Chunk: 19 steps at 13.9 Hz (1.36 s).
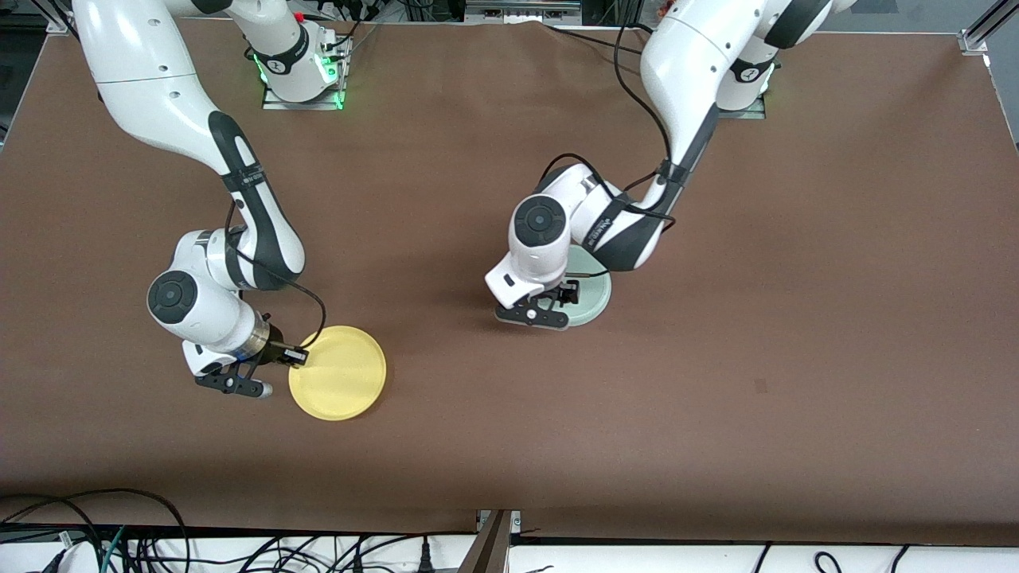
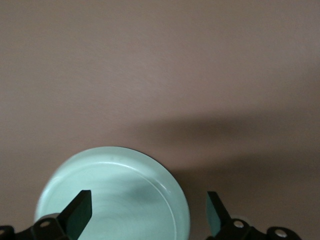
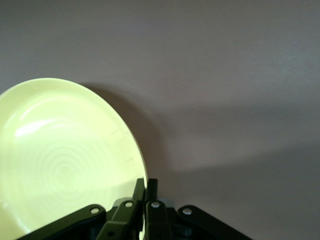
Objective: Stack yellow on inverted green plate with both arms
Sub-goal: 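Flip the green plate upside down while the right gripper grasps the yellow rim, then release the inverted green plate while the right gripper carries the yellow plate over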
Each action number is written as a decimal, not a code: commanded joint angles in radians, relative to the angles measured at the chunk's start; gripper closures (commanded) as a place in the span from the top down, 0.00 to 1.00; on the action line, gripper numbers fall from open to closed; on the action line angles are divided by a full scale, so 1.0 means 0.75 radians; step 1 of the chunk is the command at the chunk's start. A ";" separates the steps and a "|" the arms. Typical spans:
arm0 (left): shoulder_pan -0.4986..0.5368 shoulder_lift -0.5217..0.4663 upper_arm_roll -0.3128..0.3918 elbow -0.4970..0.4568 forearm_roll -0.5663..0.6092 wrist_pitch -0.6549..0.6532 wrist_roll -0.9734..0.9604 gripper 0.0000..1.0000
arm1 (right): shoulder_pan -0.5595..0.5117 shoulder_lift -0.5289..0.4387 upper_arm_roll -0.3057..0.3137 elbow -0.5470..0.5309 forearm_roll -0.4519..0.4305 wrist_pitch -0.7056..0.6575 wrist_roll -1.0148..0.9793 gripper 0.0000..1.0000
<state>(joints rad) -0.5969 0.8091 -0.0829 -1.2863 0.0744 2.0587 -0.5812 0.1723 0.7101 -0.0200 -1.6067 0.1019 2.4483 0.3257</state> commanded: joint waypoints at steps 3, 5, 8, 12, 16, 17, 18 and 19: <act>0.131 -0.277 0.074 -0.017 -0.017 -0.364 0.154 1.00 | 0.003 -0.061 0.088 0.038 0.146 -0.012 0.138 0.00; 0.259 -0.363 0.070 -0.019 -0.036 -0.486 0.241 1.00 | 0.024 -0.084 0.133 0.032 0.173 -0.014 0.197 0.00; 0.417 -0.487 0.064 -0.019 -0.036 -0.675 0.349 1.00 | 0.069 -0.084 0.239 0.023 0.173 -0.008 0.385 0.00; 0.573 -0.618 0.063 -0.025 -0.036 -0.822 0.686 1.00 | 0.328 -0.084 0.237 -0.026 0.165 0.071 0.678 0.00; 0.645 -0.772 0.072 -0.150 -0.024 -0.843 0.856 1.00 | 0.551 -0.076 0.233 -0.032 0.165 0.078 0.901 0.00; 0.645 -0.806 0.076 -0.175 -0.017 -0.825 0.899 1.00 | 0.578 -0.071 0.231 -0.032 0.163 0.078 0.932 0.00; 0.647 -0.853 0.078 -0.221 -0.015 -0.804 0.914 1.00 | 0.598 -0.069 0.231 -0.032 0.163 0.080 0.950 0.00; 0.647 -0.937 0.100 -0.307 -0.009 -0.755 0.914 1.00 | 0.621 -0.067 0.231 -0.032 0.163 0.080 0.967 0.00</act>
<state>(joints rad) -0.1174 0.2318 -0.0198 -1.3749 0.0723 1.4271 0.0669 0.6161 0.6660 0.1667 -1.6193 0.2129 2.4947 1.0280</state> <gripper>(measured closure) 0.000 0.974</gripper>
